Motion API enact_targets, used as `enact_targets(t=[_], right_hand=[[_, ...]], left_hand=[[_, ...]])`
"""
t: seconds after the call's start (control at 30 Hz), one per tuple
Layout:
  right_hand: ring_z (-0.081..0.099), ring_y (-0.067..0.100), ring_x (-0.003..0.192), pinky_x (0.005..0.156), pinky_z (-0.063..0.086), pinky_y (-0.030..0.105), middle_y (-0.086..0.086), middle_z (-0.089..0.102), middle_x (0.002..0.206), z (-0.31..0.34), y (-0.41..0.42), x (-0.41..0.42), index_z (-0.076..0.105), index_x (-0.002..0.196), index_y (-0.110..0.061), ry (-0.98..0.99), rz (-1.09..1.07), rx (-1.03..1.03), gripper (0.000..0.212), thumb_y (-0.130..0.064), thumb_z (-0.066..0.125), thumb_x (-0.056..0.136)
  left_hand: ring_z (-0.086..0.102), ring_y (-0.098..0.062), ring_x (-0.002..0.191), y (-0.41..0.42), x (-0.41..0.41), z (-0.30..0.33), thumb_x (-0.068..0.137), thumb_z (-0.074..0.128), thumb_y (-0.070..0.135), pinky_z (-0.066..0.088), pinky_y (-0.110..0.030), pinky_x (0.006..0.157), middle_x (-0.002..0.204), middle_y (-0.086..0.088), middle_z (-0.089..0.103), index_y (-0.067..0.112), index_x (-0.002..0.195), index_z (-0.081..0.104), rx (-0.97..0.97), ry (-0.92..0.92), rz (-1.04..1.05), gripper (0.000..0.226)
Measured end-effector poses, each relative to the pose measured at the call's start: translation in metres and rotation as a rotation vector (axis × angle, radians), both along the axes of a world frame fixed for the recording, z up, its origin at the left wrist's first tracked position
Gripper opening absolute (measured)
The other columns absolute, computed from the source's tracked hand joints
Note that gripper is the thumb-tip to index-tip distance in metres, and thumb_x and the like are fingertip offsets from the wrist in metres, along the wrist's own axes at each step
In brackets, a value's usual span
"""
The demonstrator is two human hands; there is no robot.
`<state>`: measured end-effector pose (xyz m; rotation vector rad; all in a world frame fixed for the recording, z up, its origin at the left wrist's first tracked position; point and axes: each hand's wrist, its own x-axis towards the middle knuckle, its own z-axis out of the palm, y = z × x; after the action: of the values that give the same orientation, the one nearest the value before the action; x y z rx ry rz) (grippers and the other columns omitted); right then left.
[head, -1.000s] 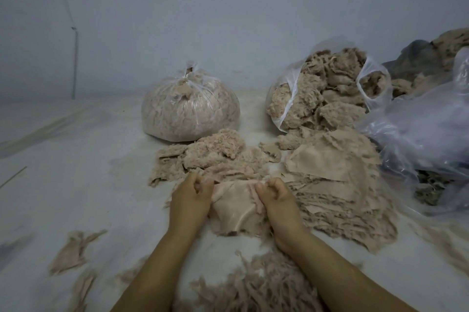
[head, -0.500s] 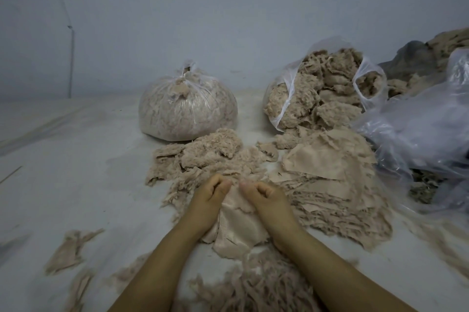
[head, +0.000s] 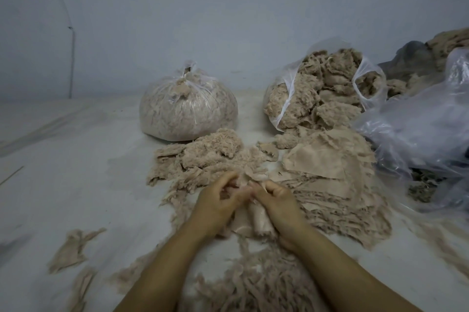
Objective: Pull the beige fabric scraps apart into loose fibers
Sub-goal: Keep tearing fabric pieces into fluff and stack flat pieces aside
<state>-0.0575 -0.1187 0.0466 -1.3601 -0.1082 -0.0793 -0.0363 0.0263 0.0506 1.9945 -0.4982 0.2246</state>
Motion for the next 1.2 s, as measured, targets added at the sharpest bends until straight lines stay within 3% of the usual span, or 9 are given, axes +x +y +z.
enact_targets(t=[0.13,0.37,0.5,0.6,0.7,0.77,0.9,1.1,1.2], right_hand=[[0.046,0.013,0.057,0.053,0.040,0.026,0.000,0.052,0.060,-0.003,-0.002,0.002,0.057,0.069,-0.013,-0.071,-0.143,-0.147,0.028,-0.028,0.059,0.093],[0.045,-0.003,0.049,0.054,0.039,0.015,-0.015,0.053,0.050,-0.008,-0.005,0.006,0.056,0.058,-0.018,-0.157,-0.369,-0.347,0.033,-0.026,0.066,0.089],[0.050,0.004,0.052,0.060,0.042,0.021,-0.011,0.053,0.050,-0.010,-0.007,0.008,0.051,0.056,-0.022,-0.163,-0.445,-0.408,0.038,-0.031,0.062,0.091],[0.050,0.004,0.054,0.058,0.039,0.021,-0.011,0.053,0.052,-0.013,-0.007,0.008,0.049,0.056,-0.026,-0.198,-0.477,-0.479,0.037,-0.032,0.062,0.090],[0.045,0.001,0.051,0.052,0.035,0.015,-0.017,0.050,0.051,-0.017,-0.001,0.008,0.045,0.057,-0.027,-0.254,-0.478,-0.484,0.037,-0.031,0.061,0.090],[0.046,0.000,0.052,0.051,0.034,0.013,-0.016,0.051,0.052,-0.020,0.002,0.009,0.046,0.058,-0.027,-0.257,-0.501,-0.470,0.037,-0.031,0.060,0.092],[0.054,0.010,0.062,0.061,0.039,0.024,0.000,0.060,0.062,-0.013,-0.009,0.013,0.053,0.064,-0.016,-0.167,-0.505,-0.468,0.034,-0.033,0.059,0.092],[0.049,0.015,0.049,0.060,0.042,0.016,0.004,0.054,0.054,-0.002,-0.014,0.001,0.044,0.050,-0.011,-0.040,-0.133,-0.521,0.066,-0.070,0.049,0.079],[0.060,0.006,0.084,0.071,0.046,0.017,-0.008,0.064,0.094,0.000,-0.008,-0.001,0.065,0.089,-0.026,-0.152,-0.101,-0.578,0.039,-0.063,0.059,0.078]], left_hand=[[0.054,-0.019,0.071,-0.006,0.001,-0.003,0.095,0.053,0.018,0.044,-0.035,0.068,0.075,-0.009,0.060,-0.001,0.084,0.061,-0.212,0.162,0.083,0.024],[0.055,-0.023,0.078,0.001,0.006,-0.002,0.097,0.049,0.015,0.047,-0.049,0.080,0.087,-0.027,0.062,-0.005,0.087,0.060,-0.245,0.192,0.189,0.025],[0.050,-0.023,0.059,0.002,0.007,-0.002,0.098,0.048,0.015,0.041,-0.038,0.063,0.060,-0.004,0.056,0.016,0.063,0.060,-0.328,0.350,0.224,0.037],[0.068,-0.024,0.069,-0.001,0.003,0.005,0.099,0.046,0.021,0.053,-0.036,0.070,0.076,-0.010,0.071,0.012,0.080,0.068,-0.539,0.555,0.137,0.030],[0.070,-0.028,0.090,-0.006,-0.004,0.006,0.093,0.053,0.042,0.055,-0.041,0.083,0.094,-0.013,0.073,0.010,0.095,0.070,-0.424,0.500,0.000,0.037],[0.067,-0.030,0.084,-0.011,-0.007,0.000,0.086,0.063,0.042,0.053,-0.042,0.077,0.087,-0.013,0.072,0.004,0.089,0.067,-0.250,0.396,0.043,0.039],[0.059,-0.021,0.065,-0.002,0.008,0.002,0.096,0.052,0.031,0.047,-0.031,0.055,0.075,-0.009,0.063,0.012,0.085,0.061,-0.534,0.398,0.346,0.024],[0.059,-0.025,0.073,0.020,0.011,0.000,0.093,0.057,0.033,0.045,-0.037,0.069,0.079,-0.016,0.063,0.004,0.081,0.060,-0.491,0.394,0.270,0.031],[0.059,-0.024,0.067,0.012,0.002,0.002,0.082,0.060,0.046,0.047,-0.033,0.063,0.074,-0.015,0.064,0.002,0.080,0.065,-0.356,0.417,0.039,0.044]])
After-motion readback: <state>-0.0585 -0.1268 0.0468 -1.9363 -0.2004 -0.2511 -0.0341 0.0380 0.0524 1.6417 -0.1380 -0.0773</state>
